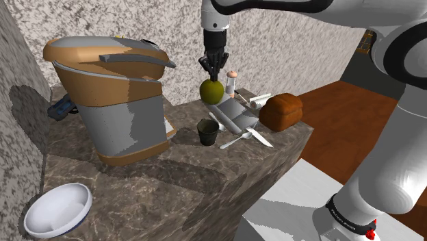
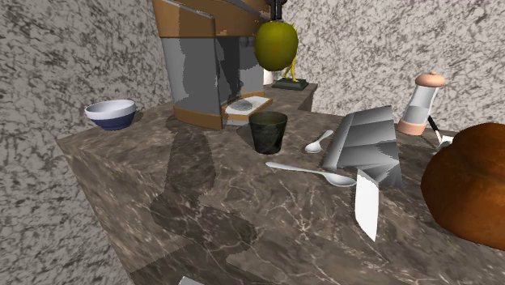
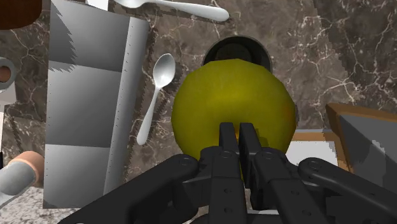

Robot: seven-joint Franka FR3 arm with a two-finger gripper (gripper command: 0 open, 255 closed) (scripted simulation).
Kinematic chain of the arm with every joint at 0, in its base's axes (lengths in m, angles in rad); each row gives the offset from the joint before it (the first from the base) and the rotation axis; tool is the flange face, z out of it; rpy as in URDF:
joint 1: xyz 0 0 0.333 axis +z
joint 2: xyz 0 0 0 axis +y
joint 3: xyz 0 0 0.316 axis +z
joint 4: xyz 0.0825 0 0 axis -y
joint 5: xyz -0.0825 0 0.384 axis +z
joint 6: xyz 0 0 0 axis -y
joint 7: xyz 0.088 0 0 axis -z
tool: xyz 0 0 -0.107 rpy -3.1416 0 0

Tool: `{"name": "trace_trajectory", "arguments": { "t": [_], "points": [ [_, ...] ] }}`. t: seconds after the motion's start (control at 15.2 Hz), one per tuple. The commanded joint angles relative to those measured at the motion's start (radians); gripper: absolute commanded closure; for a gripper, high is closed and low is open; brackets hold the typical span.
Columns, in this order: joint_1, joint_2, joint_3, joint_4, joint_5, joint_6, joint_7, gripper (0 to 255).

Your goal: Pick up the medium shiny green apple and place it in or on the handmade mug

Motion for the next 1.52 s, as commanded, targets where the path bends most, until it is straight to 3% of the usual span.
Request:
{"name": "trace_trajectory", "arguments": {
  "t": [0.0,1.25,1.45],
  "points": [
    [-0.002,-0.008,0.0,-0.039,0.002,0.032,0.001,255],
    [-0.011,-0.025,-0.006,-0.317,0.004,0.293,0.014,255],
    [-0.011,-0.025,-0.006,-0.321,0.004,0.297,0.014,255]
  ]
}}
